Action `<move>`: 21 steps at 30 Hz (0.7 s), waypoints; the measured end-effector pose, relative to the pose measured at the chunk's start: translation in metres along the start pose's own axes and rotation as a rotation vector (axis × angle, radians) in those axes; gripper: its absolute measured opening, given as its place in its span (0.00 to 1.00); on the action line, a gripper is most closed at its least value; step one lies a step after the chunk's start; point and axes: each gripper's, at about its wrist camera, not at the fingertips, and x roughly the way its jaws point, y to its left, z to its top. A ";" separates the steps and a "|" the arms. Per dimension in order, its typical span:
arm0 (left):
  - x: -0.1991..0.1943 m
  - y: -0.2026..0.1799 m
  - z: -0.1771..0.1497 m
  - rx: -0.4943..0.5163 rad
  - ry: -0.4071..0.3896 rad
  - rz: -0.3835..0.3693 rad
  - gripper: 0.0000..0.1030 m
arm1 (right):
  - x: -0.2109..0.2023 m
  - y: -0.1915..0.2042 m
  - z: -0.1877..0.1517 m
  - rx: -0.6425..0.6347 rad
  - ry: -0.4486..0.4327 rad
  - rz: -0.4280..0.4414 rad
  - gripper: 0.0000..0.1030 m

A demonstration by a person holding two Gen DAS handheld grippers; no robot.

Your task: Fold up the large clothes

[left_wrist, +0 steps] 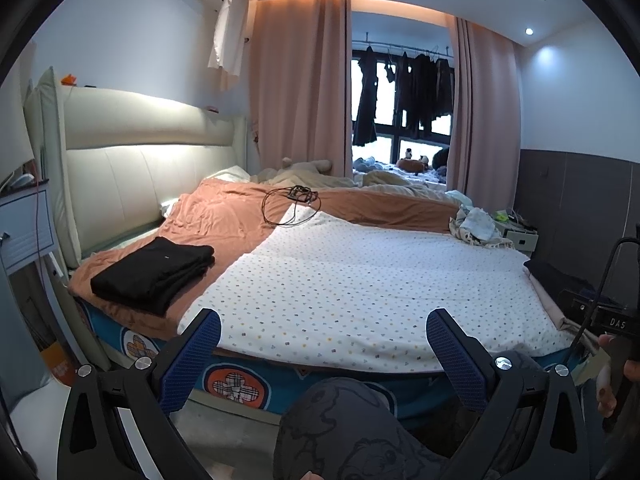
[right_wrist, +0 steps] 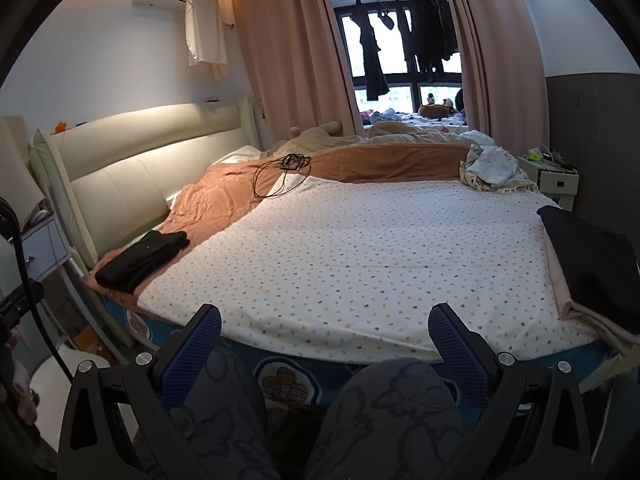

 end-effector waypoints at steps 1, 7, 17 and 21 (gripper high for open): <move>0.000 0.000 0.000 0.001 0.001 -0.001 1.00 | 0.000 0.000 0.000 0.000 0.000 -0.001 1.00; -0.002 0.001 -0.001 0.008 0.000 0.003 1.00 | -0.003 0.000 -0.002 0.001 -0.001 -0.028 1.00; -0.006 0.003 -0.003 0.005 -0.006 0.007 1.00 | -0.006 0.000 -0.002 0.013 0.003 -0.038 1.00; -0.010 0.006 -0.003 -0.009 -0.009 -0.003 1.00 | -0.011 0.000 -0.001 0.010 -0.006 -0.039 1.00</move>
